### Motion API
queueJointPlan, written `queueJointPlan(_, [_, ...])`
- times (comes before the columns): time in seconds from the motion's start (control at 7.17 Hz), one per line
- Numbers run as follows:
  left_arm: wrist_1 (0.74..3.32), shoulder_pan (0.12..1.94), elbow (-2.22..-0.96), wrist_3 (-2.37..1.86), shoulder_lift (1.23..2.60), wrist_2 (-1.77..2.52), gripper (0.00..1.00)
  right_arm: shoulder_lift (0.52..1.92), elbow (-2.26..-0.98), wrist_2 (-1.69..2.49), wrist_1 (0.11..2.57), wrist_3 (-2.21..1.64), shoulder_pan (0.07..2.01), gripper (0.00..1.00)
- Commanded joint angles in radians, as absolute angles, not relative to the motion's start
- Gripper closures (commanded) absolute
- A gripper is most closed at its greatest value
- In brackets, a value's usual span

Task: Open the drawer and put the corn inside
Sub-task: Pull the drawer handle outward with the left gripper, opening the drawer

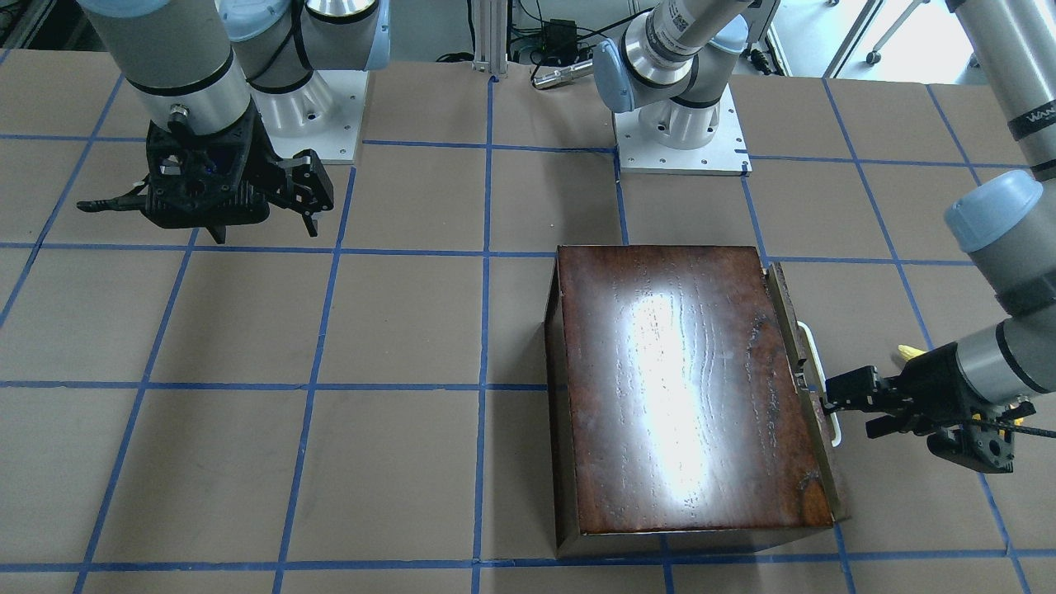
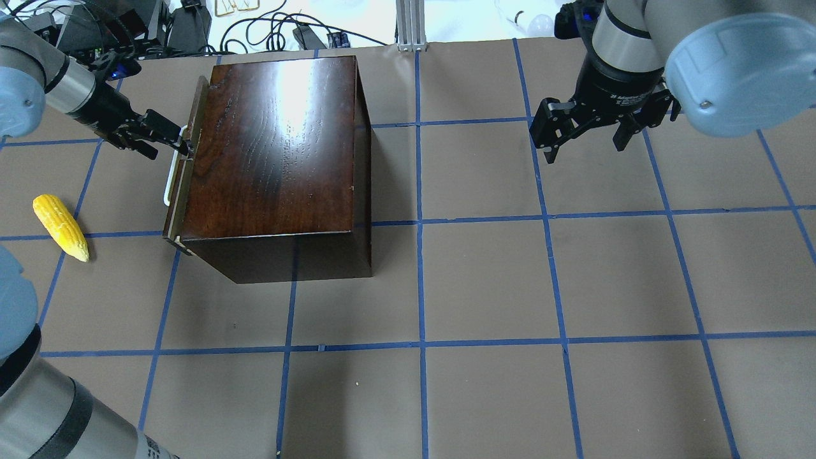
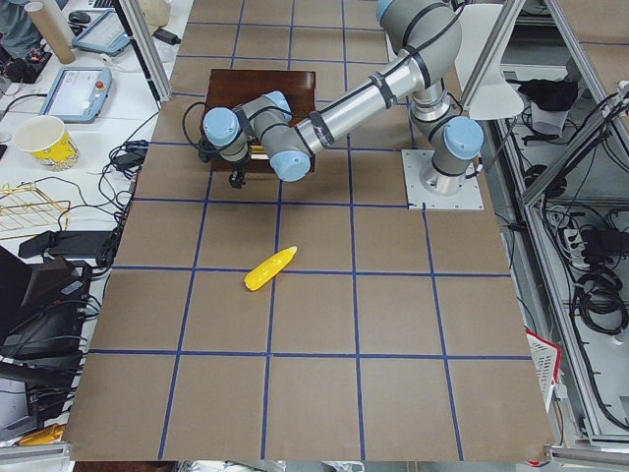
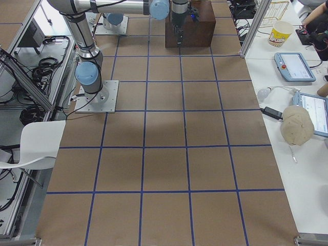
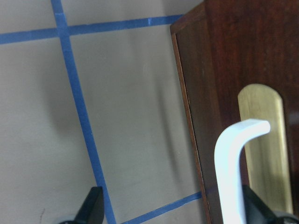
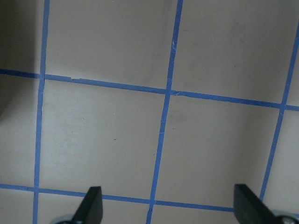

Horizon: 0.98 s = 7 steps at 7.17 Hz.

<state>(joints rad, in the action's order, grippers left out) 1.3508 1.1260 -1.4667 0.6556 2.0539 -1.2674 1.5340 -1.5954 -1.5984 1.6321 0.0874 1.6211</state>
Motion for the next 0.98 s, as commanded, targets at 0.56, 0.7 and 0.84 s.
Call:
queueJointPlan(0.56, [1.348,1.105,-1.457,0.708,2.059,-1.295,0.0,1.534,-1.595,-1.598,1.632,0.087,1.621,0.0])
queueJointPlan(0.7, [1.347,1.097,-1.457,0.716,2.06,-1.304,0.0,1.534,-1.595,-1.598,1.632,0.087,1.621,0.0])
queueJointPlan(0.84, [1.342,1.097,-1.456,0.724,2.06,-1.321,0.0,1.534,-1.595,-1.598,1.632,0.087,1.621,0.0])
